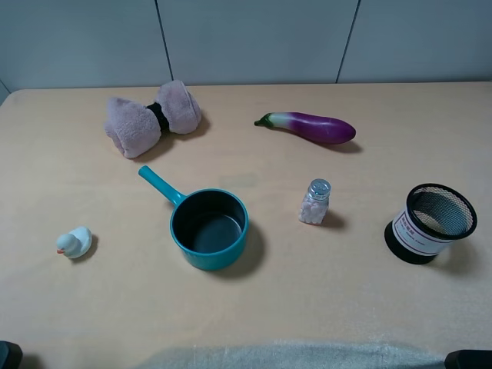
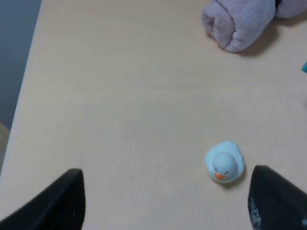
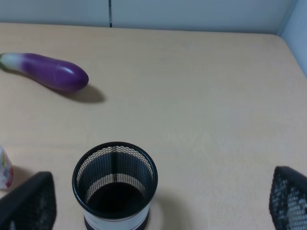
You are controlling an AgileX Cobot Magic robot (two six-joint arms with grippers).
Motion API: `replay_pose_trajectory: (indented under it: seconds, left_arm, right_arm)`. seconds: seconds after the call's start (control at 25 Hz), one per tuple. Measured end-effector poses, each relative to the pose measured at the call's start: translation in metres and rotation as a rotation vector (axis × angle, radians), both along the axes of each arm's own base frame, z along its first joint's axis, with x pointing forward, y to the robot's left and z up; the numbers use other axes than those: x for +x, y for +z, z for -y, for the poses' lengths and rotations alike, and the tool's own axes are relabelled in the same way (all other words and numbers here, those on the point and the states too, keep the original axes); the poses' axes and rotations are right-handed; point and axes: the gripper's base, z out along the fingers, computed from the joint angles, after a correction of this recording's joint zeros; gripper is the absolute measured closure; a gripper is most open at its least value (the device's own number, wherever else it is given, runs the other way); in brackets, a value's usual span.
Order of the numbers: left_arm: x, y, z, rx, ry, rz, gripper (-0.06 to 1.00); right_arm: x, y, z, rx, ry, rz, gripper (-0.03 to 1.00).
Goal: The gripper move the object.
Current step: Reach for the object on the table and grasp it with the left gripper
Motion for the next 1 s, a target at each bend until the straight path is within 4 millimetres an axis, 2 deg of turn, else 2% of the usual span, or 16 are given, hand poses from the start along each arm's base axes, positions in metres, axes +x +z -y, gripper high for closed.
replay_pose_trajectory:
  seconds: [0.48, 0.72, 1.0]
  left_arm:
    - [0.004, 0.000, 0.000, -0.001, 0.001, -0.027, 0.24]
    - [0.034, -0.002, 0.002, -0.023, -0.007, -0.249, 0.24]
    - [0.085, -0.002, 0.002, -0.031, -0.004, -0.555, 0.24]
  right_arm:
    - [0.000, 0.000, 0.000, 0.000, 0.000, 0.001, 0.29]
    - [0.000, 0.000, 0.000, 0.000, 0.000, 0.001, 0.29]
    - [0.000, 0.000, 0.000, 0.000, 0.000, 0.001, 0.29]
